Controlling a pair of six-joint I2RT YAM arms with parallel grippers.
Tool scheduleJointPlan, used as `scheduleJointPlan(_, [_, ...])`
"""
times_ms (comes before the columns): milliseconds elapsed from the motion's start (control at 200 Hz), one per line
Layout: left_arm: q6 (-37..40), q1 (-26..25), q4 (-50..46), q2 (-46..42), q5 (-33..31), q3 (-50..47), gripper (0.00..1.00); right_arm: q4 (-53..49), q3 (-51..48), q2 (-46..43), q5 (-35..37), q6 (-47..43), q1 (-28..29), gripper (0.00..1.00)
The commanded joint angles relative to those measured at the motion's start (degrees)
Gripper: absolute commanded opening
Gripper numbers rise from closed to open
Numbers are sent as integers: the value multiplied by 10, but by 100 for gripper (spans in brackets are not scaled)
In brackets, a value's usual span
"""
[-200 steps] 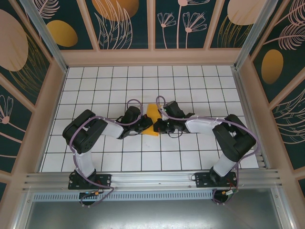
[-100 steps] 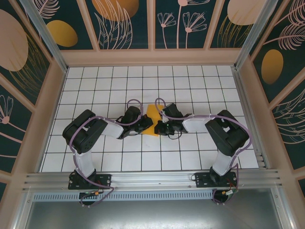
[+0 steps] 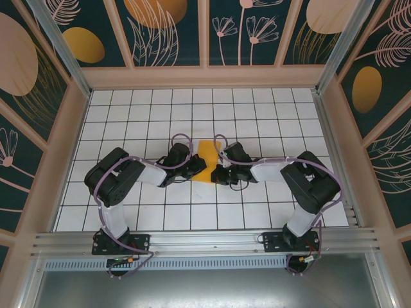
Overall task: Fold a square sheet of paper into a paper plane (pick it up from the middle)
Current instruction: Fold the triangle a second time at the center of the table.
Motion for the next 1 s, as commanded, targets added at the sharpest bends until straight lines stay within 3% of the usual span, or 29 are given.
scheduleJointPlan(0, [9,1,-37,10,-13,-13,0,-56,-31,-16,2,6,-1,0])
scheduleJointPlan(510, [12,1,-35,8,-7,-12,0,-46,-1,-94,-3,18,-4,1])
scheduleJointPlan(851, [14,1,-29,4,2,-5,0,-2,58,15,-34,51,-2,0])
scheduleJointPlan(996, [17,1,-27,2,5,-3,0,-23,60,38,-11,39,-6,1])
